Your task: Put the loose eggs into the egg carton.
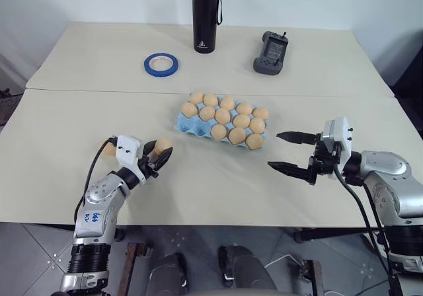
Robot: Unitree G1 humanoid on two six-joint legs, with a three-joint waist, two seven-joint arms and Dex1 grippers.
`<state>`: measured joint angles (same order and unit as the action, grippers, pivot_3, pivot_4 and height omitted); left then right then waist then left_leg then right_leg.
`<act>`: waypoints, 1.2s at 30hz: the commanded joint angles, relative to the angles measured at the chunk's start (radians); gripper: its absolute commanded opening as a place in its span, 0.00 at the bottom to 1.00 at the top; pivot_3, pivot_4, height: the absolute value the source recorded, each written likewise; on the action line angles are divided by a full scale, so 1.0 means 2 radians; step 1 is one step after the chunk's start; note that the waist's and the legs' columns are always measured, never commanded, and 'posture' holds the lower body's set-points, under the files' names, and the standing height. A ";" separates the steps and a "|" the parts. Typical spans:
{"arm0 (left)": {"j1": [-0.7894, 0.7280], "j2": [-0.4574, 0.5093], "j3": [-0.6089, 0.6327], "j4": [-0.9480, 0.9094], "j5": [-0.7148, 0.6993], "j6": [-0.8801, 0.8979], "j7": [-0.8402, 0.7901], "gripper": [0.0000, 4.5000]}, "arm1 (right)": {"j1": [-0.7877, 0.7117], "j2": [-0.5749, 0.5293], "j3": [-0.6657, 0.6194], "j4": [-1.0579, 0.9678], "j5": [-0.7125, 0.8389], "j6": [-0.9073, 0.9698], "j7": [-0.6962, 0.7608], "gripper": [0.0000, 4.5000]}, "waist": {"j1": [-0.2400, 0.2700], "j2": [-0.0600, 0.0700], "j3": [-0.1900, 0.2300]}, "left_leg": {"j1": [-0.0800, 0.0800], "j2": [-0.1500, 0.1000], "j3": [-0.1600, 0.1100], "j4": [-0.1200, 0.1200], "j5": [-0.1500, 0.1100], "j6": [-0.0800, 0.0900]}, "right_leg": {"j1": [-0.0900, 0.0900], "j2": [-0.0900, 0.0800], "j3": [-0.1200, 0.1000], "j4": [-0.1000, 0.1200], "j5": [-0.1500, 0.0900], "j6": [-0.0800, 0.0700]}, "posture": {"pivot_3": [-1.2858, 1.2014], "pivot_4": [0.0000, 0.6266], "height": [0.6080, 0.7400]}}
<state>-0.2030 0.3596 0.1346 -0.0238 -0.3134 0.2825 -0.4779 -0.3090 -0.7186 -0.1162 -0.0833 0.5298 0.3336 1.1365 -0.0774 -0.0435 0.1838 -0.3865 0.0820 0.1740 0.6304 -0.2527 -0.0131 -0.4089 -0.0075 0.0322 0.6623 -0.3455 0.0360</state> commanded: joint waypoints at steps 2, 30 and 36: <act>-0.021 0.000 -0.010 -0.012 0.011 -0.017 -0.002 0.33 | -0.002 -0.001 -0.006 -0.019 0.006 -0.003 -0.001 1.00 | 0.001 0.000 0.000 | 0.000 0.000 0.000 0.000 0.000 0.000 | 0.000 0.000 0.000 0.000 0.000 0.000 | 0.52 0.24 1.00; -0.263 -0.092 -0.079 0.277 0.068 -0.205 -0.054 0.30 | 0.031 -0.001 -0.020 -0.039 0.002 -0.012 -0.035 1.00 | 0.012 0.000 0.000 | 0.000 0.000 0.000 0.001 0.000 0.000 | 0.000 0.000 0.000 0.000 0.000 0.001 | 0.52 0.24 1.00; -0.243 -0.089 -0.085 0.238 0.068 -0.186 -0.067 0.73 | 0.036 -0.001 -0.020 -0.040 0.001 -0.014 -0.039 1.00 | 0.012 0.000 0.000 | 0.000 0.000 0.000 0.001 0.000 0.000 | 0.000 0.000 0.000 0.000 0.000 0.001 | 0.52 0.24 1.00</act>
<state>-0.6940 0.1777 -0.0252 0.5059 -0.1795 -0.0875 -0.6054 -0.2414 -0.7157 -0.1254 -0.1279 0.5262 0.3256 1.0625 -0.0527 -0.0434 0.1838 -0.3872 0.0817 0.1749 0.6327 -0.2520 -0.0140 -0.4095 -0.0067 0.0326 0.6635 -0.3449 0.0376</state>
